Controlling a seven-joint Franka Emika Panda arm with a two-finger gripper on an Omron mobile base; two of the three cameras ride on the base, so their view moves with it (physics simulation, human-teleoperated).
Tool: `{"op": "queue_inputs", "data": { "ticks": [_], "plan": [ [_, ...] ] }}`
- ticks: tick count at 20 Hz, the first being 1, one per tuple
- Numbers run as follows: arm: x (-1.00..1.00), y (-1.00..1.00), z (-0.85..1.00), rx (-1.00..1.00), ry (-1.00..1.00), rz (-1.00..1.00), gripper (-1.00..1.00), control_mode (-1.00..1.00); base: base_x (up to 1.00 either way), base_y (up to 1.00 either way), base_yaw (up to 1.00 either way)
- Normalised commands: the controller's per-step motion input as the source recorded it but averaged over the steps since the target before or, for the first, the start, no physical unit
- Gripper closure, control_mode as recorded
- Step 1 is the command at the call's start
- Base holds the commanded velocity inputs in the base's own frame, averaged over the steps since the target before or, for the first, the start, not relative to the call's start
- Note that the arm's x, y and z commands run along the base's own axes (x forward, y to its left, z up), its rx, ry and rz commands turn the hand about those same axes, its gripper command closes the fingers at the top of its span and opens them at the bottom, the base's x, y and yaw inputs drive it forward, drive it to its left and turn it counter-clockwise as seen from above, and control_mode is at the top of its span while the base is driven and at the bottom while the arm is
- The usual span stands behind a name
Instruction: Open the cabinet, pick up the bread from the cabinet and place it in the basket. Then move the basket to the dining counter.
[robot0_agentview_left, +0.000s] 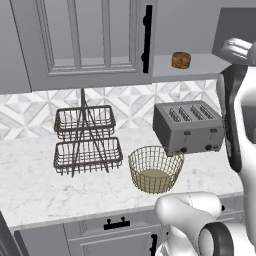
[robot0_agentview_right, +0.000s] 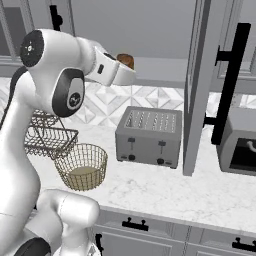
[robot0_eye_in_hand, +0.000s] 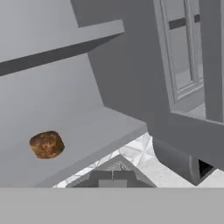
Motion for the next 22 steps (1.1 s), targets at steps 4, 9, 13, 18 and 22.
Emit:
{"op": "queue_inputs", "data": {
  "ticks": [4,9,13,18,22],
  "plan": [
    [0.00,0.49,-0.01,-0.03,0.12,0.44,1.00,-1.00,0.00,0.00,0.00],
    [0.17,0.53,-0.05,-0.01,0.00,0.24,-1.00,-1.00,0.00,0.00,0.00],
    [0.43,0.15,0.00,-0.04,0.00,0.09,-1.00,-1.00,0.00,0.00,0.00],
    [0.42,0.06,-0.18,-0.11,0.03,0.05,-1.00,-1.00,0.00,0.00,0.00],
    [0.50,0.11,-0.20,-0.11,0.03,0.12,-1.00,-1.00,0.00,0.00,0.00]
  ]
}}
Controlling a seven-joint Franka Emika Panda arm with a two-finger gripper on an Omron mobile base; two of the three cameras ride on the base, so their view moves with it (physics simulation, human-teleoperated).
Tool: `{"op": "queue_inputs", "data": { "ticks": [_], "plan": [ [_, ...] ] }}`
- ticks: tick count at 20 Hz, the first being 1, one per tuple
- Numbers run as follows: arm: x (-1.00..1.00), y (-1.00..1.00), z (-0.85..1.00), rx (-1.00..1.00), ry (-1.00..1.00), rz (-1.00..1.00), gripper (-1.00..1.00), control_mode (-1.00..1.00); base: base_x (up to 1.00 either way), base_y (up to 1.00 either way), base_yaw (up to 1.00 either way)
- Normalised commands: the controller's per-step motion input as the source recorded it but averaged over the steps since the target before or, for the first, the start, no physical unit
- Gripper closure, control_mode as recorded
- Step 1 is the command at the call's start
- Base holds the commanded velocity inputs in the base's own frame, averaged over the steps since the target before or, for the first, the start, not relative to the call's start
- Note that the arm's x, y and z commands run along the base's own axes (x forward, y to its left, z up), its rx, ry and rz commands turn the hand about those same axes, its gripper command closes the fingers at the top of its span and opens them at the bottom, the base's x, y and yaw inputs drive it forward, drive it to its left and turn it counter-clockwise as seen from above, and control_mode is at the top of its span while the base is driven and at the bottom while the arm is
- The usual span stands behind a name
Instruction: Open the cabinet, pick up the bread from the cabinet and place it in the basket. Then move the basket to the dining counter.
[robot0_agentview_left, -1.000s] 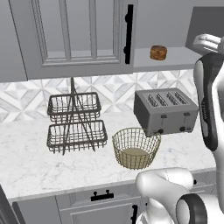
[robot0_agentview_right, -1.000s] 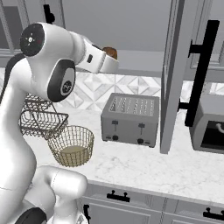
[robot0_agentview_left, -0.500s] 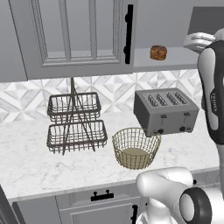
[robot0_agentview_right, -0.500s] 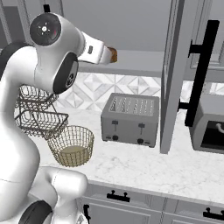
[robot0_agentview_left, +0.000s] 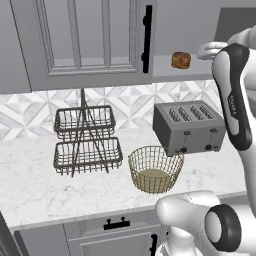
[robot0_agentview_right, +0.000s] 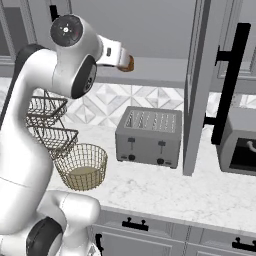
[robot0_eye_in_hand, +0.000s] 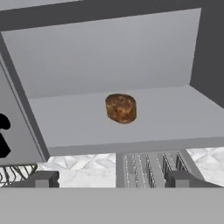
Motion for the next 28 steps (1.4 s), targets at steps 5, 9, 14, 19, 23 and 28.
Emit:
{"op": "queue_inputs", "data": {
  "ticks": [5,9,14,19,23,28],
  "plan": [
    [0.50,0.00,-0.13,-0.03,0.02,0.15,-1.00,-1.00,0.00,0.00,0.00],
    [0.51,0.00,-0.13,-0.05,0.08,0.06,-1.00,-1.00,0.00,0.00,0.00],
    [0.49,-0.04,-0.02,-0.04,0.02,0.01,-1.00,-1.00,0.00,0.00,0.00],
    [0.50,-0.02,-0.15,-0.04,0.02,0.00,-1.00,-1.00,0.00,0.00,0.00],
    [0.44,-0.08,-0.28,0.00,0.05,0.00,-1.00,-1.00,0.00,0.00,0.00],
    [0.39,-0.08,-0.10,-0.01,0.01,0.00,-1.00,-1.00,0.00,0.00,0.00]
  ]
}}
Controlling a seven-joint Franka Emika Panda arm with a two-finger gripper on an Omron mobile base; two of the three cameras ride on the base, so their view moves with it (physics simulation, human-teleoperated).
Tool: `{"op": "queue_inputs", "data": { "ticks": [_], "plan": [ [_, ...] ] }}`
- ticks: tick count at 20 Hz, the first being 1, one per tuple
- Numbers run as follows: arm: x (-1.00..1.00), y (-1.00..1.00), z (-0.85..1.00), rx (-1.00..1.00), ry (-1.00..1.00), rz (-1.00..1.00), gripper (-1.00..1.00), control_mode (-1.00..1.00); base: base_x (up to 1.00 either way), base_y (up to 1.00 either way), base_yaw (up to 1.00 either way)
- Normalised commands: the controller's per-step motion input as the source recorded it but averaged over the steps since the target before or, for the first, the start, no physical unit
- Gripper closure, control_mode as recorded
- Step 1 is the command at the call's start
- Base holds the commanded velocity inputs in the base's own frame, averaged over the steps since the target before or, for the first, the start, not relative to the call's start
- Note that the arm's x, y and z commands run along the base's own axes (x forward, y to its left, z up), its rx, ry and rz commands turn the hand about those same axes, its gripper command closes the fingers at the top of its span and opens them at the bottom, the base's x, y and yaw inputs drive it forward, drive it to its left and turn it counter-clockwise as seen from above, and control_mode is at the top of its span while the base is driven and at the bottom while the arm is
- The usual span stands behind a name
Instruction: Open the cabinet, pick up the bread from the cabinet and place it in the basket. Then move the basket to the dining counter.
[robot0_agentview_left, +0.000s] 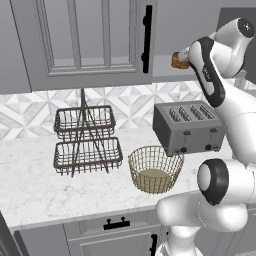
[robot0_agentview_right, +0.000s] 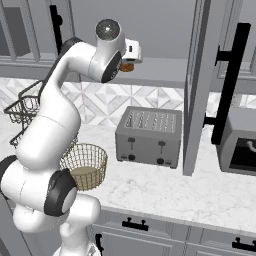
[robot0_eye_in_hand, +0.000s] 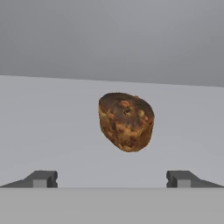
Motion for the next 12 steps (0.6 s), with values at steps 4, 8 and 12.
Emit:
{"op": "queue_inputs", "data": {
  "ticks": [4,8,12],
  "plan": [
    [0.49,-0.22,-0.01,0.00,0.00,0.00,-1.00,-1.00,0.00,0.00,0.00],
    [0.51,0.00,-0.08,0.00,0.02,0.00,-1.00,-1.00,0.00,0.00,0.00],
    [0.48,0.00,-0.10,0.00,0.03,0.01,-1.00,-1.00,0.00,0.00,0.00]
  ]
}}
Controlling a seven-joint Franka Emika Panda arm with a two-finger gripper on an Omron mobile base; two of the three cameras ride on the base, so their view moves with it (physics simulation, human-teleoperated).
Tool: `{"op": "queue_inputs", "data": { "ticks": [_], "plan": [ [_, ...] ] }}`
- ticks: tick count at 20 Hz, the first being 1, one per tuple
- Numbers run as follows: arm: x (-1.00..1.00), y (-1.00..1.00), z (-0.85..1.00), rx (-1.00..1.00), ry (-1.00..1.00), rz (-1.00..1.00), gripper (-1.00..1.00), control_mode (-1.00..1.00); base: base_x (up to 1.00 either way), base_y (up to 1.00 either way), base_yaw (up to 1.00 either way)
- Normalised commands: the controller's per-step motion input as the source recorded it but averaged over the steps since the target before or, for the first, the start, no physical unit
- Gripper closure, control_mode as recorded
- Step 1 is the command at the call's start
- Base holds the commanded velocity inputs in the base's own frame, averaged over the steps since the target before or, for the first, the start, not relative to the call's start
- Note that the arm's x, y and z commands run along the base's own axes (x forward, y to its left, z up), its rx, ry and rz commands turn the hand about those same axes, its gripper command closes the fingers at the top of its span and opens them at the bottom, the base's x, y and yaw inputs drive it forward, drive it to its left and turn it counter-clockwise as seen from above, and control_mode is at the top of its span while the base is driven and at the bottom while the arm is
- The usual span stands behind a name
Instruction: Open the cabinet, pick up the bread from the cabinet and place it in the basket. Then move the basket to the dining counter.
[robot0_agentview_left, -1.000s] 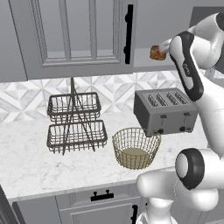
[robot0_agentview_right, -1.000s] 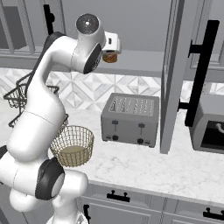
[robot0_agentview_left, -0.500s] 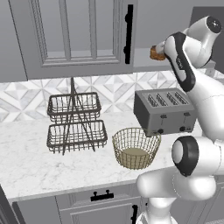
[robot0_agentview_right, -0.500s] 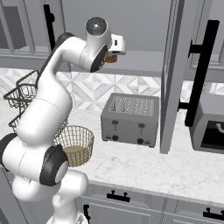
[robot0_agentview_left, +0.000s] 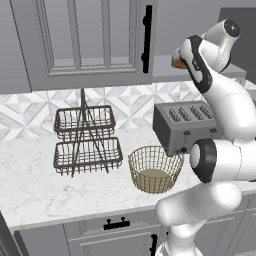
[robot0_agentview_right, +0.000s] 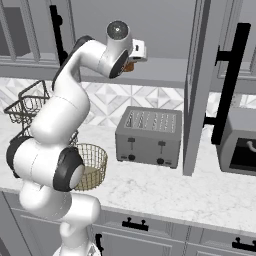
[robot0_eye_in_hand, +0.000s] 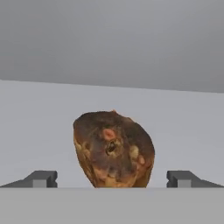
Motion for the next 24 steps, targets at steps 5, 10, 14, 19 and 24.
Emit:
{"op": "queue_inputs", "data": {
  "ticks": [5,10,14,19,24],
  "plan": [
    [0.42,0.00,-0.14,0.00,0.01,0.03,-1.00,-1.00,0.00,0.00,0.00],
    [0.45,0.00,-0.19,0.00,0.02,0.04,-1.00,-1.00,0.00,0.00,0.00],
    [0.46,0.10,-0.41,-0.01,0.05,0.03,1.00,-1.00,0.00,0.00,0.00],
    [0.21,0.13,-0.41,-0.01,0.01,0.05,1.00,-1.00,0.00,0.00,0.00],
    [-0.35,0.02,-0.16,0.00,-0.24,0.09,1.00,-1.00,0.00,0.00,0.00]
  ]
}}
